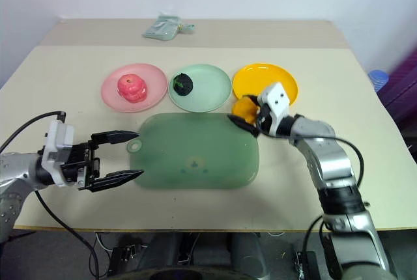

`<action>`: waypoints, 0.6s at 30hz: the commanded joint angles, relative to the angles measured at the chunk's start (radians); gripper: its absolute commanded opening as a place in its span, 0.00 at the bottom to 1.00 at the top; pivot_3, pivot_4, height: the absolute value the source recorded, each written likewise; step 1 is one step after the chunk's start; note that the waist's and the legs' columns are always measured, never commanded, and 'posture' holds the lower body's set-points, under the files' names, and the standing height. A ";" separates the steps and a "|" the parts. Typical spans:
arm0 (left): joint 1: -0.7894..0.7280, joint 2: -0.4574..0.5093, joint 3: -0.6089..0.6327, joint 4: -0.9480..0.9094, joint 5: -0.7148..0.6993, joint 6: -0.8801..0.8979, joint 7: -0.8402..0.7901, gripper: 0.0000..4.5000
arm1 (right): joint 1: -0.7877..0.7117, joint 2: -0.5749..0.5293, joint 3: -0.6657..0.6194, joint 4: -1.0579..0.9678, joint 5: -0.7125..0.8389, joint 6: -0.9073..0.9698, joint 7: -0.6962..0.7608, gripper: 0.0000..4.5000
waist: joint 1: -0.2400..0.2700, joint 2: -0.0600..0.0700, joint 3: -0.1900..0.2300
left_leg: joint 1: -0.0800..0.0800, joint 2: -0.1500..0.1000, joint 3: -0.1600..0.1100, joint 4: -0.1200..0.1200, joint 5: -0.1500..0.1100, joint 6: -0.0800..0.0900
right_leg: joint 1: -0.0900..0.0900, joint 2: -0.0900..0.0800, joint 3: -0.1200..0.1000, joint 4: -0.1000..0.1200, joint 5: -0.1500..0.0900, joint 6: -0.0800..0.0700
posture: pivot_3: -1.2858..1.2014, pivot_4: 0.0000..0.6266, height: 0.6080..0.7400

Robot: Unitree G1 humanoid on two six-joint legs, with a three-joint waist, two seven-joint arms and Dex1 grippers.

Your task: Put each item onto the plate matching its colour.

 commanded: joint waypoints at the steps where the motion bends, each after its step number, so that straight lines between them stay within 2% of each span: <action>1: -0.046 -0.024 -0.036 -0.040 0.033 0.007 0.089 1.00 | -0.134 0.035 -0.039 0.265 -0.051 -0.140 -0.036 0.72 | 0.003 0.000 0.000 | 0.000 0.000 0.000 0.000 0.000 0.000 | 0.000 0.000 0.000 0.000 0.000 0.000 | 0.52 0.24 1.00; 5: -0.106 -0.075 -0.082 -0.042 0.089 0.050 0.240 1.00 | -0.306 0.088 -0.061 0.683 -0.110 -0.320 -0.109 0.72 | 0.000 0.000 0.000 | 0.000 0.000 0.001 0.000 0.000 0.000 | 0.000 0.000 0.000 0.000 0.000 0.000 | 0.52 0.24 1.00; 8: -0.150 -0.116 -0.133 -0.038 0.145 0.076 0.338 1.00 | -0.399 0.107 -0.073 0.920 -0.153 -0.437 -0.192 0.72 | -0.004 0.000 0.000 | -0.001 0.000 0.001 -0.001 0.000 0.000 | -0.001 0.000 0.000 0.000 0.000 0.000 | 0.52 0.24 1.00; 11: -0.202 -0.192 -0.177 -0.040 0.185 0.118 0.465 1.00 | -0.457 0.118 -0.098 1.058 -0.168 -0.488 -0.271 0.72 | -0.005 0.000 0.000 | -0.001 0.000 0.002 -0.002 0.000 -0.001 | -0.001 0.000 0.000 0.000 0.000 0.000 | 0.52 0.24 1.00; 14: -0.207 -0.233 -0.205 -0.045 0.209 0.134 0.513 1.00 | -0.478 0.120 -0.107 1.116 -0.188 -0.508 -0.287 0.72 | -0.012 0.000 0.000 | -0.001 0.000 0.002 -0.002 0.001 -0.001 | -0.002 0.000 0.001 0.000 0.000 0.000 | 0.52 0.24 1.00; 16: -0.195 -0.244 -0.214 -0.046 0.217 0.131 0.521 1.00 | -0.483 0.119 -0.112 1.134 -0.199 -0.517 -0.294 0.94 | -0.023 0.000 0.000 | -0.001 0.000 0.002 -0.003 0.001 -0.002 | -0.002 0.000 0.001 0.000 0.000 0.000 | 0.52 0.24 1.00; 17: -0.191 -0.246 -0.215 -0.046 0.220 0.129 0.522 1.00 | -0.484 0.120 -0.117 1.139 -0.199 -0.518 -0.292 0.99 | -0.025 0.000 0.000 | -0.001 0.000 0.002 -0.004 0.001 -0.002 | -0.002 0.000 0.001 0.000 0.000 0.000 | 0.52 0.24 1.00; 18: -0.188 -0.248 -0.215 -0.043 0.223 0.125 0.522 1.00 | -0.485 0.121 -0.121 1.142 -0.201 -0.520 -0.291 0.99 | -0.028 0.000 0.000 | -0.001 0.001 0.002 -0.004 0.001 -0.002 | -0.002 0.000 0.001 0.000 0.000 0.000 | 0.52 0.24 1.00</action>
